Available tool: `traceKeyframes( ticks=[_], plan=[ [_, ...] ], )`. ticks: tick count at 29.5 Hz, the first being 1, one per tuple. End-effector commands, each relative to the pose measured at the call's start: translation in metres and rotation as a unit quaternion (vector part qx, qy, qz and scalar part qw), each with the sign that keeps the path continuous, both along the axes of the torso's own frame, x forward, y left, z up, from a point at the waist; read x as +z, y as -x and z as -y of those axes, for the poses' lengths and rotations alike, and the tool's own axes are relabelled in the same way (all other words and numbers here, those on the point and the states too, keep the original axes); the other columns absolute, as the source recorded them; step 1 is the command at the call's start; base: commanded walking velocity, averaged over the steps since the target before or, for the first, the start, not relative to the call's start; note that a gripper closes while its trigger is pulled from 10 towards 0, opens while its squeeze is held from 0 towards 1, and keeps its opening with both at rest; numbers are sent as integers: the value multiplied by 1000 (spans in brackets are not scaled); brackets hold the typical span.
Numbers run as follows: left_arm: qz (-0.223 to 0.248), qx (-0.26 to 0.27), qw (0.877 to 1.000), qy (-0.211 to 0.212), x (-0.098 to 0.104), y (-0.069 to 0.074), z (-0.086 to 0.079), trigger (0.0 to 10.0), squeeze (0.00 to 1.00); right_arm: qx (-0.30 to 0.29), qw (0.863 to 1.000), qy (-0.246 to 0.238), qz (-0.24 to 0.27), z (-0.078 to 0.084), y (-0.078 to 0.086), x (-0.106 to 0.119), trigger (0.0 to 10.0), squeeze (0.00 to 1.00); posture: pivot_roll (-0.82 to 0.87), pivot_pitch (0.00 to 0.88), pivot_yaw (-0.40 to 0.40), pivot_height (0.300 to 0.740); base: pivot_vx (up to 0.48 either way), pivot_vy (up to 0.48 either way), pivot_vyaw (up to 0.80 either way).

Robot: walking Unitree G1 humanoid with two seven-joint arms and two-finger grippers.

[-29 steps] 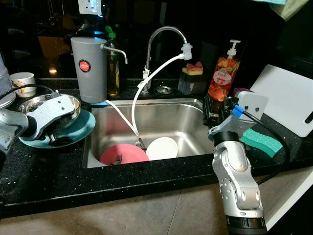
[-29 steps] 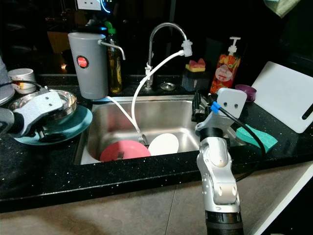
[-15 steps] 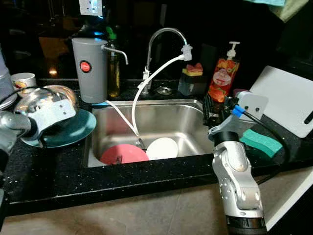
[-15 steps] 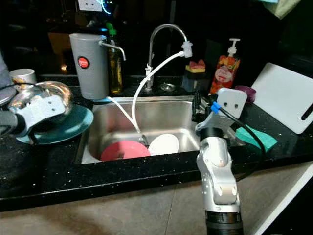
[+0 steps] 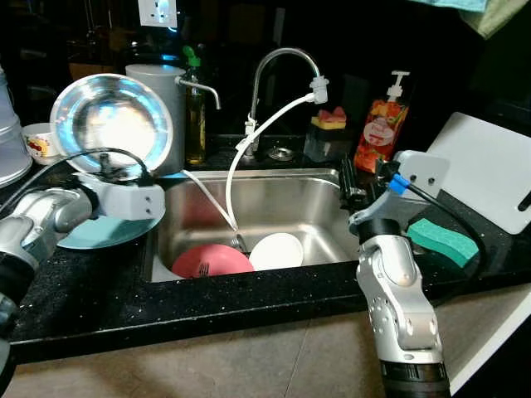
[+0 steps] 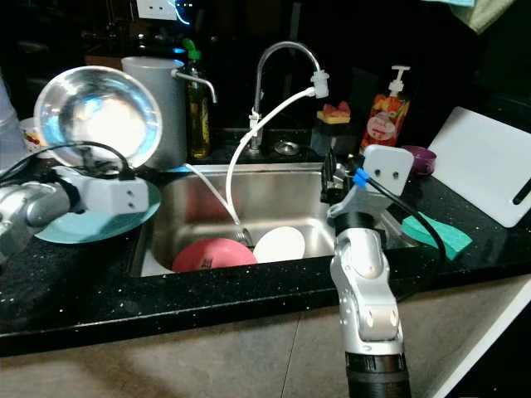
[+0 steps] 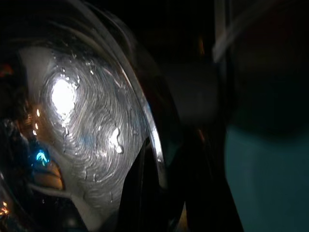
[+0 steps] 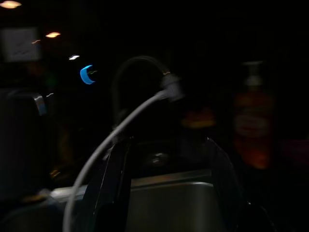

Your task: Kitchen organization

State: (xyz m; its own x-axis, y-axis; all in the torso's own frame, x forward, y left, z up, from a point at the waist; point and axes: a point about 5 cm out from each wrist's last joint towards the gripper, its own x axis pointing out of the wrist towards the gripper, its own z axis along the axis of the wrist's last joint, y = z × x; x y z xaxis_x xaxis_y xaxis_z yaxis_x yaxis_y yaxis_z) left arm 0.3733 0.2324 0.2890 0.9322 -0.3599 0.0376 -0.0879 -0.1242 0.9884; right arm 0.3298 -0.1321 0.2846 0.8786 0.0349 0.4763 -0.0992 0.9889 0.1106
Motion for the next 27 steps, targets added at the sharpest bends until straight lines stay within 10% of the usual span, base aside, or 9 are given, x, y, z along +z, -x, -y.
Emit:
traceKeyframes(
  ticks=[1, 14, 27],
  plan=[
    [32, -61, 998, -5, 8, 5, 20, 10000, 0, 44, 998, 30, -20, -16, -5, -2, 10000, 0, 134, 24, -106, 740, 0, 0, 0],
    [54, -206, 977, -6, -3, 20, 81, 10000, 0, 190, 977, 84, -42, -75, -11, 9, 10000, 0, 139, 17, -111, 740, 0, 0, 0],
    [68, -217, 974, 3, -7, 18, 92, 10000, 0, 234, 972, 19, -36, -72, -12, 25, 10000, 0, 134, 5, -109, 740, 0, 0, 0]
  ],
)
